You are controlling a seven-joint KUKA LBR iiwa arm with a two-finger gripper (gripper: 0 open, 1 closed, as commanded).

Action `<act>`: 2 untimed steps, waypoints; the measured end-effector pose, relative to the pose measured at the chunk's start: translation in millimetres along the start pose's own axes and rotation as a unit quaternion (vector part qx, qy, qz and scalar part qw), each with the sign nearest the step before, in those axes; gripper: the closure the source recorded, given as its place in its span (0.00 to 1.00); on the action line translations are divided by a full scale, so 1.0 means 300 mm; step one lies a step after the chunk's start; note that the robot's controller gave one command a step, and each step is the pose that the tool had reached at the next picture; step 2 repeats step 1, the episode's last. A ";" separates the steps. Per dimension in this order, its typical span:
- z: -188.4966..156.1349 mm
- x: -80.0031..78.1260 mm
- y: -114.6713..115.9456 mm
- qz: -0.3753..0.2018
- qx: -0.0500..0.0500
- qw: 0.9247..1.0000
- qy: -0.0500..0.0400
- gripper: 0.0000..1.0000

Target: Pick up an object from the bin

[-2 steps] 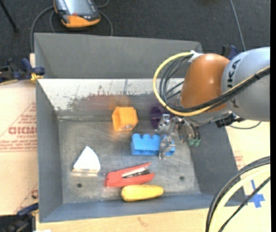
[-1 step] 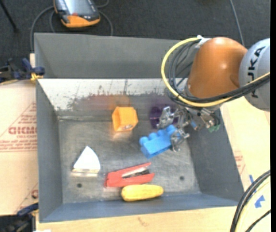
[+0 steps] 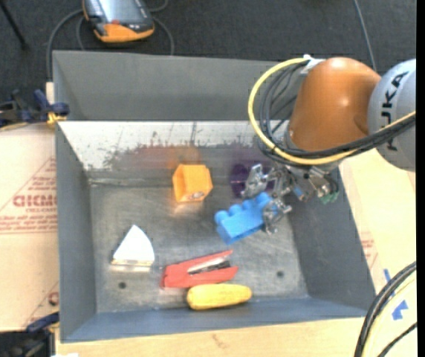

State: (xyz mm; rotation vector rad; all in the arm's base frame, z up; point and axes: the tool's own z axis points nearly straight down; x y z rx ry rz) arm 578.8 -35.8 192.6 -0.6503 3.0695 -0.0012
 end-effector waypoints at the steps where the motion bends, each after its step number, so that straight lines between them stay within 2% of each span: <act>1: -0.446 -0.067 -0.060 -0.150 0.002 0.989 -0.003 1.00; 2: -0.446 -0.067 -0.060 -0.150 0.002 0.989 -0.003 1.00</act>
Offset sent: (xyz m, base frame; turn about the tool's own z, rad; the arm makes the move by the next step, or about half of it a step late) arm 0.0000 0.0000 0.0000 0.0000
